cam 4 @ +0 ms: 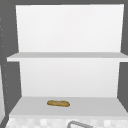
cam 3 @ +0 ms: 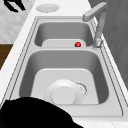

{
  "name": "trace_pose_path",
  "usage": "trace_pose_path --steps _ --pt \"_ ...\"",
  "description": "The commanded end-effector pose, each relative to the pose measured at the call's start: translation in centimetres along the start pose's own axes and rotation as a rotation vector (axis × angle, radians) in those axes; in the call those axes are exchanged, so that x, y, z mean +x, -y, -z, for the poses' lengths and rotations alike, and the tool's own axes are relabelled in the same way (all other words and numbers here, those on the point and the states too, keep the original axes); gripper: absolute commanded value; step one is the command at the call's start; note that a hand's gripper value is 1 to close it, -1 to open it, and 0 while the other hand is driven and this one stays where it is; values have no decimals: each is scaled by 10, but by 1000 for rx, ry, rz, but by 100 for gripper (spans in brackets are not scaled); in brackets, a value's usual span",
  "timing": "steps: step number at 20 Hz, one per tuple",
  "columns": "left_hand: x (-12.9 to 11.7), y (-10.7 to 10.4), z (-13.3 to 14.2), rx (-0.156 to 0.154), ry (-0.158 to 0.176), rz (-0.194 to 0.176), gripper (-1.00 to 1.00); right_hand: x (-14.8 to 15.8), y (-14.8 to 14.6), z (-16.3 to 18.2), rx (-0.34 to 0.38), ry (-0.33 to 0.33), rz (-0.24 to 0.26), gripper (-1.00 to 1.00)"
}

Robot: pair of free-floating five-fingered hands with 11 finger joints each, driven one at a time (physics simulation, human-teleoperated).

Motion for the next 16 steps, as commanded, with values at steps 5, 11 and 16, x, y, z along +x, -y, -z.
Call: trace_pose_path --steps 5,11,16 --pt "0 0 0 0 0 0 0 -17 -31 38 83 51 -5 -100" --pt "0 0 0 0 0 0 0 -15 -36 50 141 56 -13 -100" --pt "0 0 0 0 0 0 0 -15 -45 57 174 43 -22 -100"
